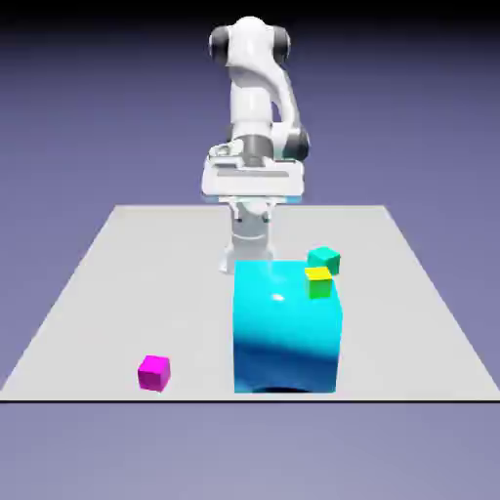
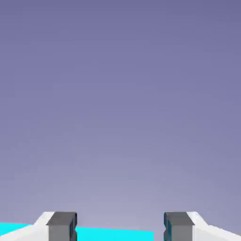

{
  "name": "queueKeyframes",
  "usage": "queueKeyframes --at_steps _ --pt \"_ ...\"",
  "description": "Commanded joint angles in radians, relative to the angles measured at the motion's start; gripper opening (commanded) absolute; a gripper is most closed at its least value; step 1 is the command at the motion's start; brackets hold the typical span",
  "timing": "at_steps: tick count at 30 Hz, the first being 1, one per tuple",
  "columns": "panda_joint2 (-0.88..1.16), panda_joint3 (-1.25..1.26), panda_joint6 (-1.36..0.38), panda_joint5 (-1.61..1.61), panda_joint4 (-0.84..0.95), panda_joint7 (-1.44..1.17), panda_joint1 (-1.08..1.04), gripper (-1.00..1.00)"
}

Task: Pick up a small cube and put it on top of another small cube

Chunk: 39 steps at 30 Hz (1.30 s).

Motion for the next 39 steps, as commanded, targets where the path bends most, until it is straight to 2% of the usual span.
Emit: queueKeyframes --at_steps 1,28,30,34,35,39 --pt "0.036 -0.007 -0.031 0.027 0.026 0.023 -0.014 0.0" --pt "1.015 -0.19 -0.854 0.742 0.726 0.64 -0.392 0.0" --pt "1.037 -0.194 -0.872 0.759 0.742 0.654 -0.4 0.0" --pt "1.155 -0.139 -0.766 0.846 0.749 0.593 -0.388 0.0" --pt "1.155 -0.139 -0.766 0.846 0.749 0.593 -0.388 -1.0" --pt "1.046 -0.19 -0.864 0.766 0.743 0.649 -0.399 -1.0"
